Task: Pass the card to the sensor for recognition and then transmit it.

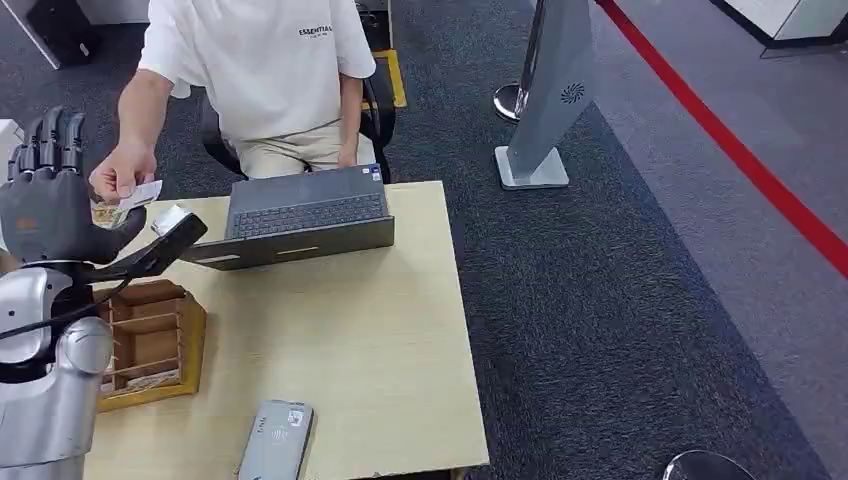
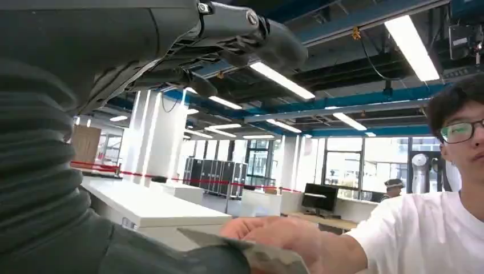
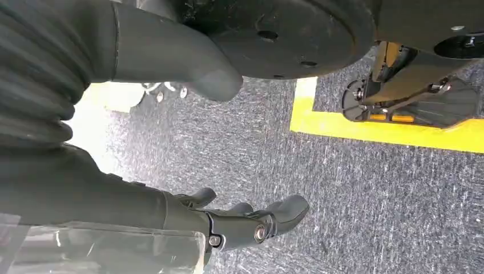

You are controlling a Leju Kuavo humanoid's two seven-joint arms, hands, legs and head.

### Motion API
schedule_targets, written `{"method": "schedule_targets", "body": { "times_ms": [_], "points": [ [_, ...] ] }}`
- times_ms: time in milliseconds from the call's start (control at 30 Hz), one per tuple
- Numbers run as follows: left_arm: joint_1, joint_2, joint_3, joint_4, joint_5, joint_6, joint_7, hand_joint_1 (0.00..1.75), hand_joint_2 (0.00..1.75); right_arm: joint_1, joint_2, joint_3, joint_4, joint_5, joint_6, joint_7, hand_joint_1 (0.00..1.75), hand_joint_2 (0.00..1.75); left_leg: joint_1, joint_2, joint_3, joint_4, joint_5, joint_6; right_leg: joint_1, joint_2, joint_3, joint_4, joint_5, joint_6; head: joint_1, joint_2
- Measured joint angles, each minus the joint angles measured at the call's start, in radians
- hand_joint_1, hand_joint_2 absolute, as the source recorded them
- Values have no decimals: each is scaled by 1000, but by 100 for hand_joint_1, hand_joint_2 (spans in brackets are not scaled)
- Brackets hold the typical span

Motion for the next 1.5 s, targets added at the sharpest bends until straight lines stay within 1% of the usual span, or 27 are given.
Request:
{"method": "schedule_targets", "body": {
  "times_ms": [233,933,1067,1167,1267,1367,1467,1500],
  "points": [
    [16,0,0,0,37,18,-22,175,175,1,0,-4,0,11,2,-6,0,175,0,0,0,0,0,0,0,0,0,0,0,0,0,0],
    [51,-8,0,-32,76,31,-24,175,175,1,0,-12,0,29,3,-7,0,175,0,0,0,0,0,0,0,0,0,0,0,0,0,0],
    [76,-15,0,-53,81,41,-34,175,175,2,0,-15,0,31,3,-7,0,175,0,0,0,0,0,0,0,0,0,0,0,0,0,0],
    [130,-25,-1,-113,82,63,-47,175,175,4,0,-23,0,31,-2,-7,0,175,0,0,-1,0,0,0,0,0,0,0,0,0,1,0],
    [241,-39,-6,-228,100,122,-62,175,175,8,6,-43,0,14,-11,-7,0,175,0,1,-2,0,-1,0,0,1,-1,0,-1,0,0,0],
    [420,-56,-11,-371,144,206,-106,175,175,16,19,-69,-7,-1,-23,-5,0,175,-1,5,-1,-1,-3,-1,0,4,-2,0,-1,0,0,0],
    [597,-79,-23,-487,180,306,-184,175,175,25,30,-98,-16,-4,-28,0,0,175,-1,5,-2,-1,-4,1,0,4,-4,-1,-3,0,1,0],
    [654,-84,-29,-517,187,328,-198,175,175,26,33,-106,-19,-3,-28,0,0,175,-1,5,-2,-1,-5,1,0,4,-4,-1,-3,0,2,0]
  ]
}}
